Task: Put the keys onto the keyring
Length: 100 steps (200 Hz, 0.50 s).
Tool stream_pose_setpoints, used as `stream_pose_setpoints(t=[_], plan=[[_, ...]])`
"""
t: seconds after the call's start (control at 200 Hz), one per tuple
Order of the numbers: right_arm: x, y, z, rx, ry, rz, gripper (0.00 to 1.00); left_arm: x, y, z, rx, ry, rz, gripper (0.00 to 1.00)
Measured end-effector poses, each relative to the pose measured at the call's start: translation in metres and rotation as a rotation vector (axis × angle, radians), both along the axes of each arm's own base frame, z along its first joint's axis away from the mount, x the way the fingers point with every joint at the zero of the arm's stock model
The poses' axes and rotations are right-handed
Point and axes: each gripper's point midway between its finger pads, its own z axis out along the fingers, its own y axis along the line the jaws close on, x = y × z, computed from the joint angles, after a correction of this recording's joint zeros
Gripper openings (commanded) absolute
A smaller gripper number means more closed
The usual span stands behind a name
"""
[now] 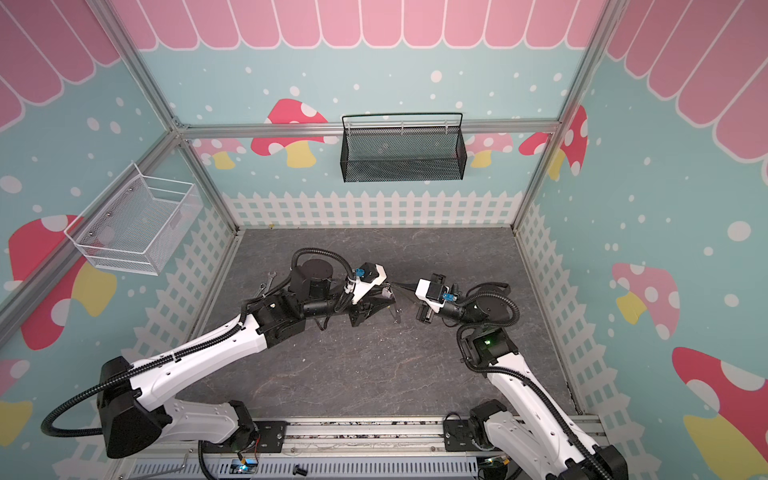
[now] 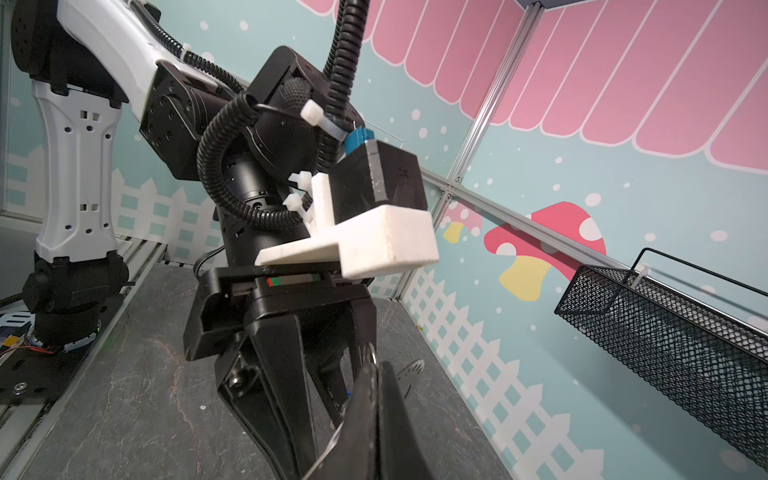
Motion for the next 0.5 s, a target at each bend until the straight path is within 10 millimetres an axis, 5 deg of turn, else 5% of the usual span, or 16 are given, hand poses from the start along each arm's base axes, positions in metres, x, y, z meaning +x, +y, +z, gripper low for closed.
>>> stream_pose_setpoints(t=[0.23,0.5], plan=[[0.002,0.000,-0.001,-0.003,-0.003,-0.011,0.00,-0.001,0.004,0.002,0.012,-0.016,0.004,0.12],[0.005,0.000,-0.007,-0.019,0.020,-0.021,0.00,-0.004,0.011,0.011,0.068,-0.054,0.012,0.05]])
